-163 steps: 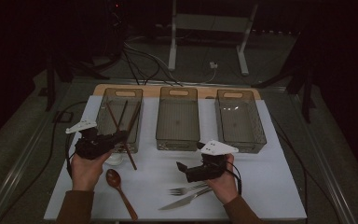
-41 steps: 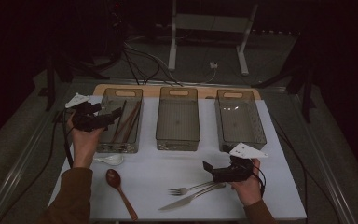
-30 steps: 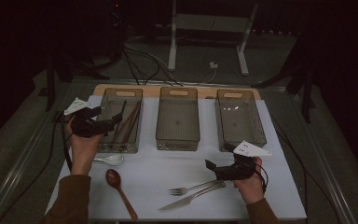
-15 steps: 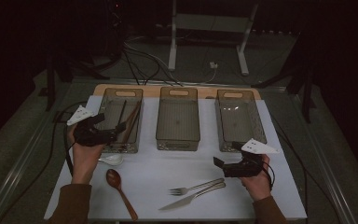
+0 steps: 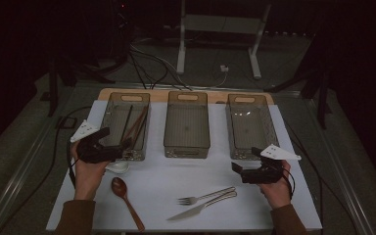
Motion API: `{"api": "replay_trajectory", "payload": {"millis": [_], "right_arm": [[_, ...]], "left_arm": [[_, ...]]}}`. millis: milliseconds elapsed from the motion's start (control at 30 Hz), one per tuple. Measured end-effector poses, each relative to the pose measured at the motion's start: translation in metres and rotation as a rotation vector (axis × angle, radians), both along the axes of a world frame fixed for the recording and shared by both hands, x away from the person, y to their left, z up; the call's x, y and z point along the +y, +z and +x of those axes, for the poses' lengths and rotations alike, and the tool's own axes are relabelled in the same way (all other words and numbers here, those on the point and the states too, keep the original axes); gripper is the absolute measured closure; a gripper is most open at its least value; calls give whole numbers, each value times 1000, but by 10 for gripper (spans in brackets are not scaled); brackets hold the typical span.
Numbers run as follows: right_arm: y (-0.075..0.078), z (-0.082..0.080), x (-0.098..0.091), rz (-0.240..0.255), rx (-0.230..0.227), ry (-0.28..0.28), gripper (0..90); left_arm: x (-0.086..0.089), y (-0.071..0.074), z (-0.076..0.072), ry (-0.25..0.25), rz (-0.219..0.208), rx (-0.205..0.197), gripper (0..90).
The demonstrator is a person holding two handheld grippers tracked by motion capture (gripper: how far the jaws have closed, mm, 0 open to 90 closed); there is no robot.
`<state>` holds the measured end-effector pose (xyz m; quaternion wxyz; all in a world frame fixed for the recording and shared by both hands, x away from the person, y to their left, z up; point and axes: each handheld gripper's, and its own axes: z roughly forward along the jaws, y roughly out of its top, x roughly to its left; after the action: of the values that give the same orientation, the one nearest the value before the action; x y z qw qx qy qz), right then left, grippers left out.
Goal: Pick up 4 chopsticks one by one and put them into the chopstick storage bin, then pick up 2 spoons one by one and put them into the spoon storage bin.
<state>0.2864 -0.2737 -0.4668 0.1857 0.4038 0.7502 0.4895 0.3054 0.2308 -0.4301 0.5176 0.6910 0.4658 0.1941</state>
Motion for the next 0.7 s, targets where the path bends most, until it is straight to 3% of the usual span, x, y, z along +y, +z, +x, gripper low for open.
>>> {"api": "replay_trajectory", "payload": {"millis": [700], "right_arm": [[-1,-8,-14,4,-20,-46,0]], "left_arm": [[-6,-27,-41,-13,65,64,15]]}}
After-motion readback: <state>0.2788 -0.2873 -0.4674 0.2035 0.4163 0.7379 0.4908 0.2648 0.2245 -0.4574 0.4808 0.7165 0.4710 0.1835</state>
